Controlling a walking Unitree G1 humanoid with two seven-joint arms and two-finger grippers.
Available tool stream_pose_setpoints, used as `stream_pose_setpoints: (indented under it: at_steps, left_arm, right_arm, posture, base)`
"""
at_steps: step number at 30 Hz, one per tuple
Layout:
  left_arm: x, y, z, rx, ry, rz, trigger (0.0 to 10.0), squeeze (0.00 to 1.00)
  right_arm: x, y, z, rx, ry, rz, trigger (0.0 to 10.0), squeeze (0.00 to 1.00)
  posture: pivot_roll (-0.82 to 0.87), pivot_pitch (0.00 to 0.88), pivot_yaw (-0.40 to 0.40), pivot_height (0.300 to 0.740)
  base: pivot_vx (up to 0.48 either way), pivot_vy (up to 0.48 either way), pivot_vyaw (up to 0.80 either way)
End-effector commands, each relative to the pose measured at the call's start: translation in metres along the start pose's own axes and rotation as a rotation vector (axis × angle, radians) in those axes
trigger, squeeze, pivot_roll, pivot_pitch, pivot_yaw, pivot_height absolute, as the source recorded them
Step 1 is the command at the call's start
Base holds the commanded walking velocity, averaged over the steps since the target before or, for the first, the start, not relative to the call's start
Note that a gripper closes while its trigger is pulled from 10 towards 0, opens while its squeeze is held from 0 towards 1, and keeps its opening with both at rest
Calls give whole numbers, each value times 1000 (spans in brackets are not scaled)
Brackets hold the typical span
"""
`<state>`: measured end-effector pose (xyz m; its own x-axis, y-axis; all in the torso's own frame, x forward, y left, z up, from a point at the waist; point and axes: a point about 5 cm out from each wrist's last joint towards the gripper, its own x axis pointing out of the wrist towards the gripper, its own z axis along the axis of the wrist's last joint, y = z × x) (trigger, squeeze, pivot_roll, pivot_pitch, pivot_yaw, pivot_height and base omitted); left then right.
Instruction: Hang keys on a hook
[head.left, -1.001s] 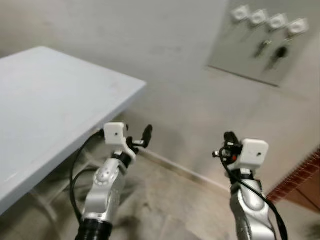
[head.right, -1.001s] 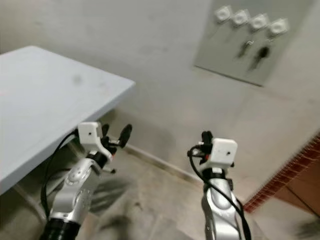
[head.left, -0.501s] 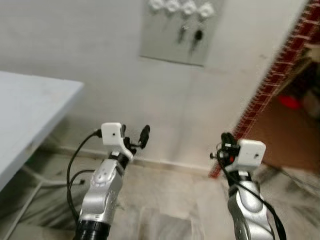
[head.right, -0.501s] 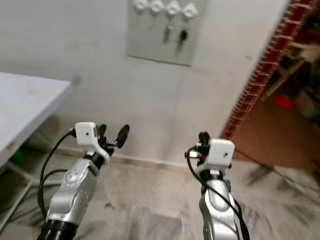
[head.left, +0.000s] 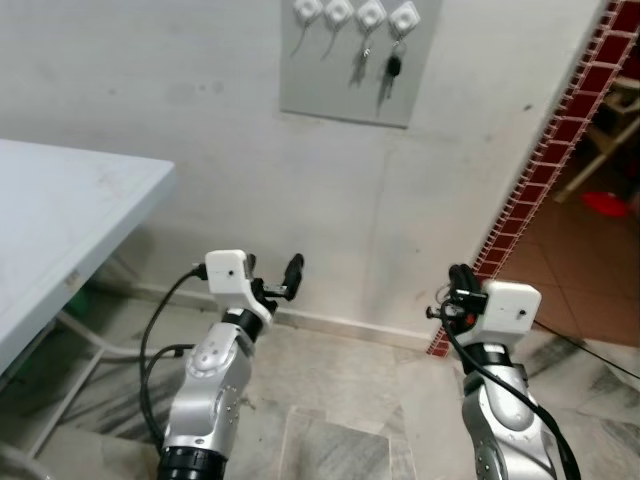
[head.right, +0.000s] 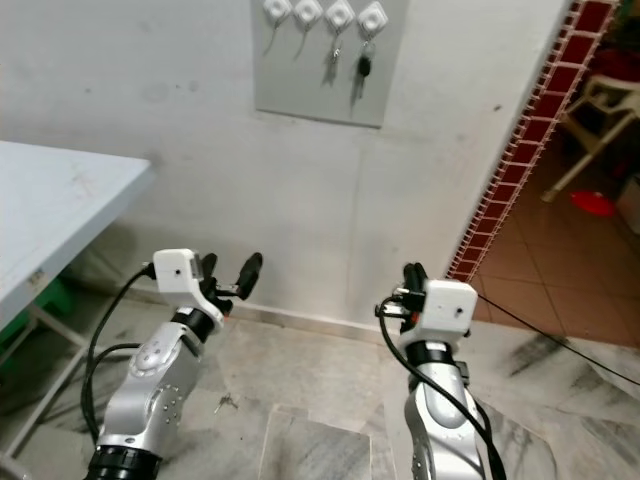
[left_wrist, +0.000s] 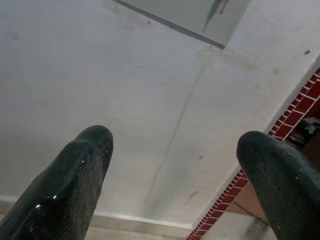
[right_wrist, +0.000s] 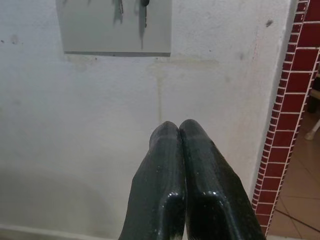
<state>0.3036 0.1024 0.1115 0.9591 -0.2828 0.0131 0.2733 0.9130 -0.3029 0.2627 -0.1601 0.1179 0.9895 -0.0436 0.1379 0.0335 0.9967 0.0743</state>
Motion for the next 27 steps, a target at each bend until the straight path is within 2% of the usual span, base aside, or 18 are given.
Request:
stream_pose_setpoints:
  at_steps: [1, 27]
  left_arm:
    - [1, 0, 4, 9, -7, -2, 10000, 0]
    - [1, -1, 3, -1, -2, -2, 10000, 0]
  right_arm:
    - [0, 1, 6, 4, -27, 3, 10000, 0]
    - [0, 1, 6, -1, -22, 8, 10000, 0]
  posture:
    - [-28, 57, -67, 714]
    - [-29, 59, -68, 714]
  base:
    - [368, 0, 0]
    - [380, 0, 0]
